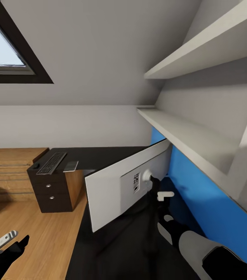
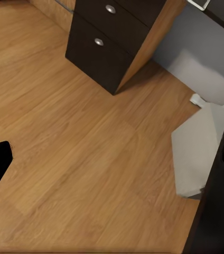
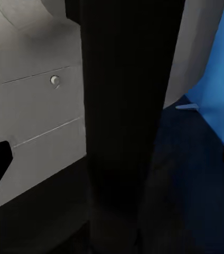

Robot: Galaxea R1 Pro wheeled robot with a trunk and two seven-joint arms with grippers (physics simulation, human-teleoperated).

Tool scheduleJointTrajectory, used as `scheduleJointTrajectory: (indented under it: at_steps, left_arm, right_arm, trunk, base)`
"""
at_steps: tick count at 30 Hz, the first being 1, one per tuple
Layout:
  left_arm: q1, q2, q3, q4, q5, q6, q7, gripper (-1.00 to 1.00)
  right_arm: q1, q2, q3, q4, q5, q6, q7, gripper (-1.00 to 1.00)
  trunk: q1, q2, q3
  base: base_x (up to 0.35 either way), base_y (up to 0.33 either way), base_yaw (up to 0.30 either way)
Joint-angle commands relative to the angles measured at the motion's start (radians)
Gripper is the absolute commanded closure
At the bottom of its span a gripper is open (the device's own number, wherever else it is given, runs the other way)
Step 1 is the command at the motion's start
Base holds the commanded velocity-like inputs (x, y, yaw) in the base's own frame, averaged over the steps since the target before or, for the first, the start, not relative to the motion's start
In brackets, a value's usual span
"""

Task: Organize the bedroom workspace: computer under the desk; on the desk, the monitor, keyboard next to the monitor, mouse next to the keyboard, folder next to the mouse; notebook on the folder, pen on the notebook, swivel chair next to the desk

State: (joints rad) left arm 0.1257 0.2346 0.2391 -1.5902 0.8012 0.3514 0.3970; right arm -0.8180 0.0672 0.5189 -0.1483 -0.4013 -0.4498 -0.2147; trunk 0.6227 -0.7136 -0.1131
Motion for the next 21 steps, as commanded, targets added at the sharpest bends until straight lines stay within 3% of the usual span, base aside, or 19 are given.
scheduleJointTrajectory:
  at_steps: [1, 19, 21]
  left_arm:
    - [0.0, 0.001, 0.0, -0.002, 0.009, 0.003, 0.006, -1.0]
    - [0.0, 0.0, -0.001, 0.0, 0.011, 0.003, 0.008, -1.0]
    - [0.0, 0.0, -0.004, 0.002, 0.01, 0.003, 0.008, -1.0]
  right_arm:
    - [-0.001, 0.0, 0.009, 0.001, -0.007, -0.002, -0.005, -1.0]
    - [-0.001, 0.005, 0.01, -0.011, -0.005, 0.008, -0.006, -1.0]
    - [-0.002, 0.005, 0.009, -0.051, -0.008, 0.055, -0.006, -1.0]
  trunk:
    - [0.0, -0.001, -0.002]
    - [0.0, -0.001, -0.002]
    - [0.0, -0.001, -0.002]
  base:
    - [-0.311, 0.061, 0.0]
    - [-0.328, 0.07, 0.0]
    - [-0.329, 0.064, 0.0]
